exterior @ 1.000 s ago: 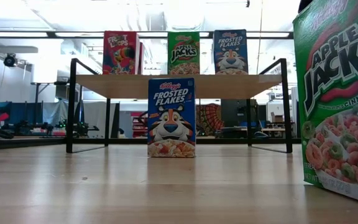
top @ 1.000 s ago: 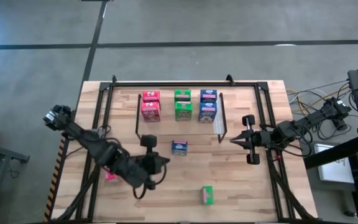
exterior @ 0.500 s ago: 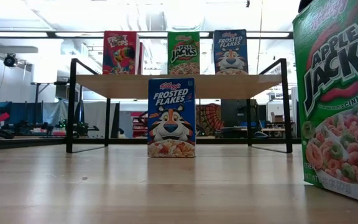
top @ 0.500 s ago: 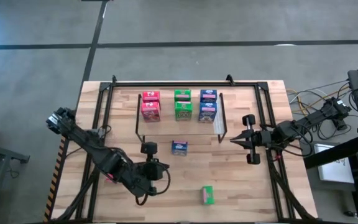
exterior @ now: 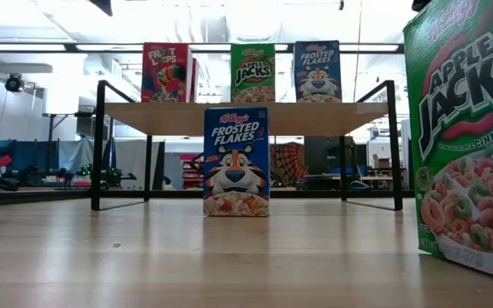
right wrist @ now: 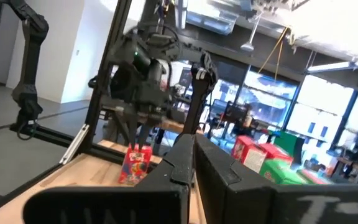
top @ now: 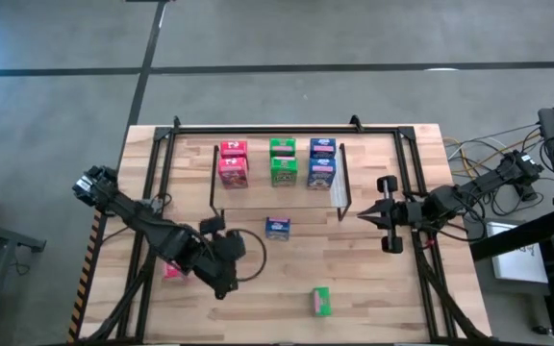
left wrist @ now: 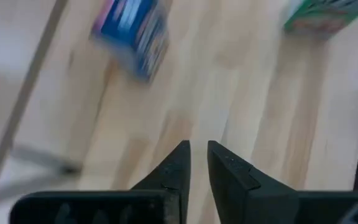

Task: Stack cereal on shelf
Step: Put the left red cereal box on the shelf, aligned with the other red cereal boxes

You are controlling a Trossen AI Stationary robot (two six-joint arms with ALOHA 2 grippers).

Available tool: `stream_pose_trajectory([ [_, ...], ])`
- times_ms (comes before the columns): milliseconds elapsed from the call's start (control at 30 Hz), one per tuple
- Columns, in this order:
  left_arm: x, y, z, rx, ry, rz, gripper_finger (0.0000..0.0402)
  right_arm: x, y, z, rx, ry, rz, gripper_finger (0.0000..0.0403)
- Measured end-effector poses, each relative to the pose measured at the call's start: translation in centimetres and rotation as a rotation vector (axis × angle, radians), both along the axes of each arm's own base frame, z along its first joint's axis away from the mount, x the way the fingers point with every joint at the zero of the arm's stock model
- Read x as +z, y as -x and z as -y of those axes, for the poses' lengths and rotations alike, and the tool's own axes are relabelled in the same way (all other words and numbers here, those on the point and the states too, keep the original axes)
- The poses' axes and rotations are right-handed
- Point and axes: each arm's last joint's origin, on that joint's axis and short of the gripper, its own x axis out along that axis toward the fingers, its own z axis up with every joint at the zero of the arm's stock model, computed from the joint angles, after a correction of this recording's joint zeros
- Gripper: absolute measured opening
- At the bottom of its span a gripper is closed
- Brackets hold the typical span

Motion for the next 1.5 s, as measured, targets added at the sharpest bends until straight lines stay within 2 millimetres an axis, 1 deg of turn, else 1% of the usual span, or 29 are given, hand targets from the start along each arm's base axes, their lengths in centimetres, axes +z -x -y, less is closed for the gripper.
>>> stream_pose_trajectory([
  [167, -0.4, 1.0, -0.4, 0.247, 0.17, -0.131, 0.0068, 0.2, 0.1, 0.0, -0.023, 0.072, 0.033, 0.0009],
  [267, -0.4, 1.3, -0.1, 0.418, 0.304, -0.181, 0.0086, 0.5, 0.1, 0.1, -0.04, 0.114, 0.07, 0.0009],
  [367, -0.5, 1.9, 0.5, 0.594, 0.387, -0.191, 0.0106, 0.7, 0.2, 0.1, -0.058, 0.159, 0.094, 0.0009],
  [467, -0.6, 2.9, 1.4, 0.737, 0.417, -0.21, 0.0129, 0.9, 0.3, 0.1, -0.073, 0.19, 0.119, 0.0009],
  [567, -0.7, 4.1, 2.1, 0.838, 0.405, -0.233, 0.0155, 1.0, 0.3, 0.2, -0.087, 0.221, 0.14, 0.0009],
  [733, -0.8, 6.3, 3.0, 0.955, 0.355, -0.309, 0.0197, 1.3, 0.5, 0.2, -0.105, 0.251, 0.173, 0.0009],
  [833, -0.8, 7.4, 3.2, 1.018, 0.306, -0.318, 0.0219, 1.5, 0.6, 0.3, -0.113, 0.256, 0.19, 0.0009],
  [1033, -1.0, 8.8, 3.7, 1.086, 0.253, -0.312, 0.0253, 1.5, 0.6, 0.3, -0.115, 0.264, 0.191, 0.0009],
  [1233, -2.5, 9.7, 4.0, 1.154, 0.205, -0.297, 0.0264, 1.5, 0.6, 0.3, -0.115, 0.264, 0.191, 0.0009],
  [1367, -3.8, 10.2, 3.7, 1.19, 0.153, -0.294, 0.0264, 1.5, 0.6, 0.3, -0.115, 0.265, 0.19, 0.0009],
  [1500, -4.6, 10.4, 3.5, 1.204, 0.119, -0.3, 0.0264, 1.5, 0.6, 0.3, -0.116, 0.267, 0.19, 0.0009],
])
